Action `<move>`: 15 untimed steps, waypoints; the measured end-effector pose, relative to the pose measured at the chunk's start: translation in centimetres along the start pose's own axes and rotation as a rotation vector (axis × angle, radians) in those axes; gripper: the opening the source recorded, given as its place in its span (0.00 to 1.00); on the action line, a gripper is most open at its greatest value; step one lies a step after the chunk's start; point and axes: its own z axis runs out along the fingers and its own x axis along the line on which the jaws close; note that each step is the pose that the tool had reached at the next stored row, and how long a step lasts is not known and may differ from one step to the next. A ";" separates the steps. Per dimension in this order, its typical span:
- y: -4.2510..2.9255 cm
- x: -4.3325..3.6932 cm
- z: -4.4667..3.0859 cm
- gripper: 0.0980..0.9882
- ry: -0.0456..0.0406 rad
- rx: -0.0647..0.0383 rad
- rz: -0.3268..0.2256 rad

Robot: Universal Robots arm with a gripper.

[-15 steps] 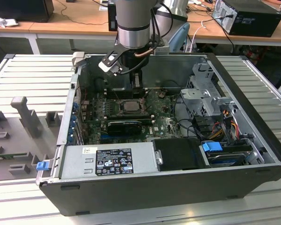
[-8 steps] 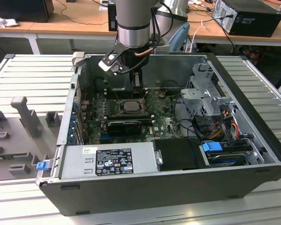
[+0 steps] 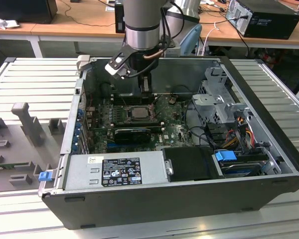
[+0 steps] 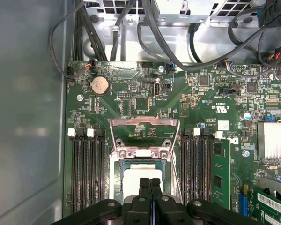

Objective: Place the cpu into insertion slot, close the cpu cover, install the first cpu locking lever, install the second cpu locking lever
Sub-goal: 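Close the cpu cover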

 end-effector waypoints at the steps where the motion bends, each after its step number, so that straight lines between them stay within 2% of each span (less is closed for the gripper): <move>1: 0.03 0.01 -0.05 0.01 -0.0002 0.000 0.000; 6: 0.11 0.09 -0.93 0.01 -0.0001 0.000 0.000; 10: 0.38 0.17 -1.03 0.01 -0.0007 0.000 0.000; 15: 0.47 0.26 -1.87 0.01 -0.0004 0.000 0.000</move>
